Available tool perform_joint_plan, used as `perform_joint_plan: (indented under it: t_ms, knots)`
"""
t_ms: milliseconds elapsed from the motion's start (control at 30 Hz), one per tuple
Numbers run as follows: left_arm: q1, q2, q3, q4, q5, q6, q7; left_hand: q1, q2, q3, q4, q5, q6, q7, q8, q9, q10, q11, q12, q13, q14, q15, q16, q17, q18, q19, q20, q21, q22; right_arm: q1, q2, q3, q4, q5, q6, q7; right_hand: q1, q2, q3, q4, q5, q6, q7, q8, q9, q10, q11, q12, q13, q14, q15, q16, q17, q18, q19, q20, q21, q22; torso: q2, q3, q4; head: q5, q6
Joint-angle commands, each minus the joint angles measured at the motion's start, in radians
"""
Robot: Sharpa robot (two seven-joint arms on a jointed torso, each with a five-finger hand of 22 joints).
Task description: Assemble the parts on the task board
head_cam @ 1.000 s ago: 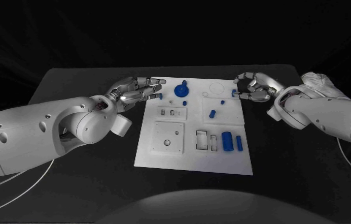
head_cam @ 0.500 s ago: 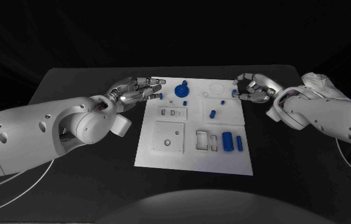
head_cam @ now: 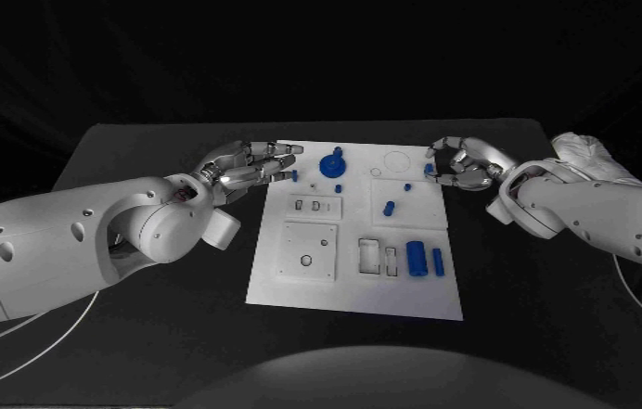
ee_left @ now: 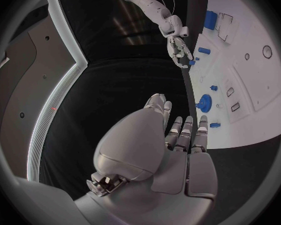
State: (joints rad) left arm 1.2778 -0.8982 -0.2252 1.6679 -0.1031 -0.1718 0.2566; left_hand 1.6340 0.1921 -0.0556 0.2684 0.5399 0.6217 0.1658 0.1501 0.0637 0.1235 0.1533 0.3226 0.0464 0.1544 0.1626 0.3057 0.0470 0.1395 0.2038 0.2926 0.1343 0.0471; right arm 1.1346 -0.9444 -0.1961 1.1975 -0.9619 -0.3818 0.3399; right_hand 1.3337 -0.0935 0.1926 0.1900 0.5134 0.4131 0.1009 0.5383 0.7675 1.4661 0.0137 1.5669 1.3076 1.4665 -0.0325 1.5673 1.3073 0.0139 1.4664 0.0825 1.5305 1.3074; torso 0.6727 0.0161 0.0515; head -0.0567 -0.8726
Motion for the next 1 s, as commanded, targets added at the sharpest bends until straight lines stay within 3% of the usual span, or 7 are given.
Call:
perform_joint_plan:
  t_ms: [33, 1000]
  knots:
    - [0.0, 0.001, 0.001, 0.001, -0.005, 0.02, 0.012, 0.01, 0.0, 0.004, -0.001, 0.006, -0.001, 0.008, 0.006, 0.001, 0.001, 0.006, 0.004, 0.001, -0.002, 0.008, 0.005, 0.001, -0.019, 0.005, 0.0, 0.007, 0.001, -0.005, 0.003, 0.0, -0.003, -0.002, 0.027, 0.001, 0.011, -0.003, 0.005, -0.001, 0.006, -0.008, 0.0, 0.004, -0.001, 0.105, 0.009, 0.004, 0.263, 0.104, 0.008, 0.003, 0.263, 0.001, 0.061, 0.005, -0.006, 0.244, 0.001, 0.0001, -0.0001, 0.0, 0.0]
    - [-0.001, 0.001, 0.001, 0.001, -0.005, 0.024, 0.006, 0.011, 0.0, 0.005, -0.001, 0.006, -0.002, 0.009, 0.006, 0.001, 0.0, 0.006, 0.003, 0.001, -0.003, 0.008, 0.006, 0.001, -0.02, 0.006, 0.0, 0.007, 0.001, -0.013, 0.01, 0.0, -0.014, -0.001, 0.034, -0.031, 0.043, 0.006, 0.04, -0.021, 0.053, -0.015, 0.005, 0.035, -0.01, 0.105, 0.013, 0.004, 0.263, 0.104, 0.011, 0.003, 0.263, 0.004, 0.05, 0.008, -0.019, 0.239, -0.001, 0.0, 0.0, 0.001, 0.0]
